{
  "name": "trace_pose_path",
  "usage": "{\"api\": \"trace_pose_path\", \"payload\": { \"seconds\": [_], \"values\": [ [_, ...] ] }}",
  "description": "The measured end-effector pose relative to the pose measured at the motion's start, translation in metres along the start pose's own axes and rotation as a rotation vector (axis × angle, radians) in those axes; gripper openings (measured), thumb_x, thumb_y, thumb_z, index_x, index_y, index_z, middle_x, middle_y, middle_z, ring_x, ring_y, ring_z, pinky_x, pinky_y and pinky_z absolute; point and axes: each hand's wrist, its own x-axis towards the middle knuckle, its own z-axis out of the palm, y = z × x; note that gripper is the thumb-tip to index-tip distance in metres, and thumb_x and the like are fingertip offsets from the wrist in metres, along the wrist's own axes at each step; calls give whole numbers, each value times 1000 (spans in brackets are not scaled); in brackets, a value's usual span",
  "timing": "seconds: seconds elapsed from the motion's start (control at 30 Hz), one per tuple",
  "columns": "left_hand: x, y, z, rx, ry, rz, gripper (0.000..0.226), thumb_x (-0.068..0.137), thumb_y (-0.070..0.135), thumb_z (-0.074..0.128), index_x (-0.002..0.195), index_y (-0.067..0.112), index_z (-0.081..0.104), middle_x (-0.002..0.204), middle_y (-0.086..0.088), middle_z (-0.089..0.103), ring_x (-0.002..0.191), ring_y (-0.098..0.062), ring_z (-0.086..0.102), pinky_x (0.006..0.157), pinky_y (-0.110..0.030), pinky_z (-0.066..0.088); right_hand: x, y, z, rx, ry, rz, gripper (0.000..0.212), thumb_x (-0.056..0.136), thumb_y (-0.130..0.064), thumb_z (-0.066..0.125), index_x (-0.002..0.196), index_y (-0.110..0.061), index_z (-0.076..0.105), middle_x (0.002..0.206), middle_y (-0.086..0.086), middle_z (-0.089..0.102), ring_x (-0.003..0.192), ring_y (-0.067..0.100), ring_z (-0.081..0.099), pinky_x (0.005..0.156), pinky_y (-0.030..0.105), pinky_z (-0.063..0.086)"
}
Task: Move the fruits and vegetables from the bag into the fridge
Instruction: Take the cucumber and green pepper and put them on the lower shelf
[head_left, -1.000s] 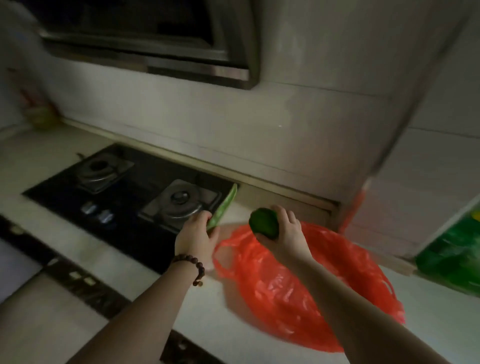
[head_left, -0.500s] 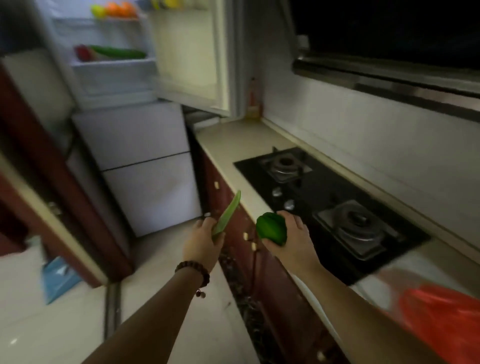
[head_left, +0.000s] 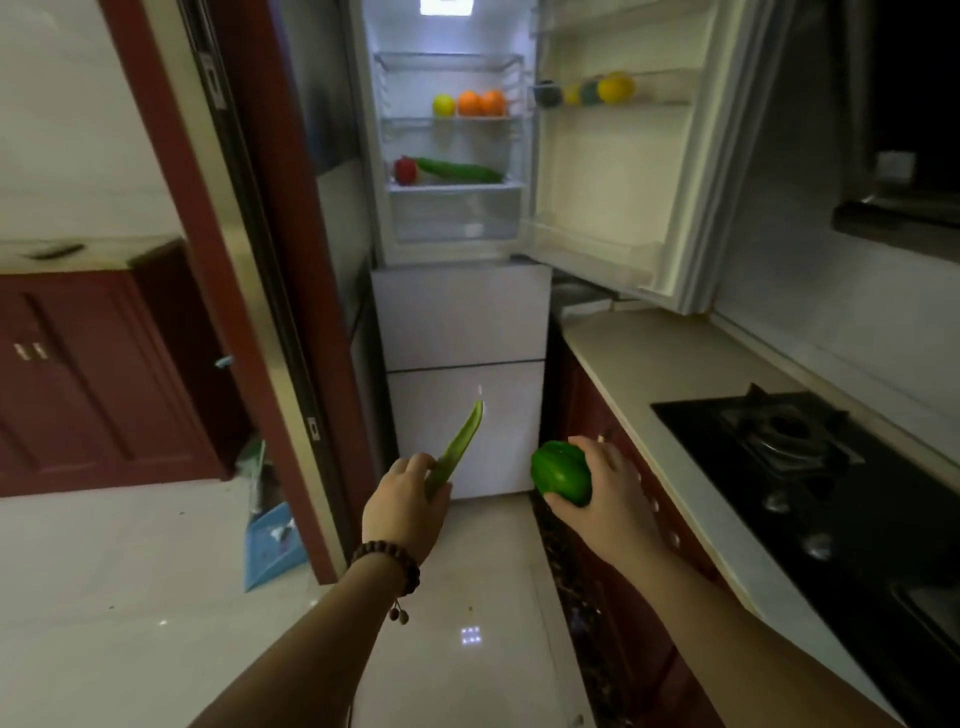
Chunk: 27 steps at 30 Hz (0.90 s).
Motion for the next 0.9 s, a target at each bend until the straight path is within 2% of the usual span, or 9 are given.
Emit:
{"api": "trace_pose_path", "payload": {
  "seconds": [0.2, 0.4, 0.53, 0.63, 0.77, 0.9],
  "values": [
    [86, -21, 11, 11, 26, -2, 30, 90, 33, 57, 117, 19, 52, 97, 7, 47, 77, -9, 50, 65, -20, 41, 99, 8, 31, 13, -7, -67, 71, 75, -38, 73, 135, -26, 39, 133, 2, 42, 115, 22, 46, 86, 30, 44],
    [200, -28, 36, 22, 71, 7, 29, 89, 33, 58, 115, 20, 53, 101, 5, 54, 77, -11, 56, 68, -23, 49, 228, 30, 63, 54, 2, -94, 73, 74, -39, 73, 136, -24, 39, 132, 3, 42, 115, 22, 44, 86, 31, 45],
    [288, -24, 51, 53, 109, 4, 29, 89, 34, 58, 114, 21, 53, 97, 9, 50, 74, -7, 53, 63, -17, 43, 311, 46, 78, 94, -1, -121, 74, 73, -38, 75, 136, -22, 38, 132, 4, 43, 114, 21, 45, 88, 29, 44],
    [343, -21, 62, 64, 120, 16, 28, 89, 34, 58, 114, 21, 53, 97, 10, 50, 74, -7, 54, 62, -19, 45, 364, 55, 86, 115, 15, -130, 74, 73, -37, 75, 135, -20, 38, 130, 4, 43, 114, 21, 46, 85, 26, 41],
    [404, -23, 75, 65, 113, 36, 29, 90, 35, 57, 116, 24, 52, 102, 10, 52, 76, -4, 52, 59, -12, 37, 424, 63, 100, 137, 4, -151, 73, 72, -36, 76, 133, -19, 41, 127, 5, 44, 112, 23, 48, 85, 31, 47],
    [464, -35, 86, 66, 129, 22, 30, 90, 36, 57, 117, 24, 51, 99, 11, 50, 74, -4, 51, 56, -11, 34, 485, 61, 117, 109, 9, -165, 74, 71, -33, 79, 133, -17, 41, 128, 8, 43, 114, 24, 47, 85, 25, 41]
  ]
}}
